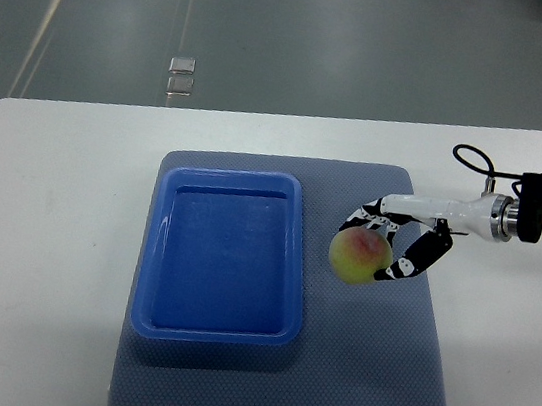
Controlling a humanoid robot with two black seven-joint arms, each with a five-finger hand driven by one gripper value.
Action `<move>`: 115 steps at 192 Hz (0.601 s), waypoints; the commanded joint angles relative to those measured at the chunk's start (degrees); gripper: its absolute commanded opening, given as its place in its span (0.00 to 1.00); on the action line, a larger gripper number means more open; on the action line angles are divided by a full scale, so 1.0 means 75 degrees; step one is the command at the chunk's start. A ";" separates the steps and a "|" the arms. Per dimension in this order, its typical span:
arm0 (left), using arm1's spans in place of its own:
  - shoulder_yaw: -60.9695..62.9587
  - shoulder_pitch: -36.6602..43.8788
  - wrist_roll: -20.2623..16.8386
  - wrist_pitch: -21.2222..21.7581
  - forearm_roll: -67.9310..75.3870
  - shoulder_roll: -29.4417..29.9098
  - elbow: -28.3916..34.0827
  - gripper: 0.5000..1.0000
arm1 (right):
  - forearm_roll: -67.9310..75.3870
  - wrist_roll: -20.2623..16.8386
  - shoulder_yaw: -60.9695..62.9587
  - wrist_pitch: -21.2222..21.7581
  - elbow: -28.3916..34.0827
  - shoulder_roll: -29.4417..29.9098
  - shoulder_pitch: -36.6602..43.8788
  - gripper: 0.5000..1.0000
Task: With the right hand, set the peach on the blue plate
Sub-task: 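Lift the peach with the right hand and carry it over the tray, then lower the peach into the blue tray and open the right hand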
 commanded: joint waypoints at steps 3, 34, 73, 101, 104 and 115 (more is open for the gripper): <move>0.0000 0.0000 0.0000 -0.0011 0.0011 0.0000 -0.0016 1.00 | 0.0454 -0.0023 0.0025 0.0190 0.0014 -0.0030 0.0710 0.00; 0.0000 0.0000 0.0000 -0.0011 0.0023 0.0000 -0.0016 1.00 | 0.0759 -0.0070 -0.0069 0.0096 -0.0126 0.0556 0.1074 0.00; 0.0000 -0.0012 0.0000 -0.0011 0.0011 0.0000 -0.0016 1.00 | 0.0748 -0.0093 -0.0561 -0.0244 -0.1356 0.2290 0.1414 0.00; 0.0000 -0.0012 0.0000 -0.0011 0.0011 0.0000 -0.0016 1.00 | 0.0642 -0.0093 -0.1030 -0.0420 -0.2540 0.3779 0.1437 0.00; 0.0000 -0.0012 0.0000 -0.0011 0.0011 0.0000 -0.0016 1.00 | 0.0642 -0.0093 -0.1100 -0.0455 -0.2704 0.3989 0.1426 0.00; 0.0000 0.0000 0.0000 -0.0011 0.0011 0.0000 -0.0016 1.00 | 0.0619 -0.0093 -0.1216 -0.0536 -0.3029 0.4408 0.1368 0.00</move>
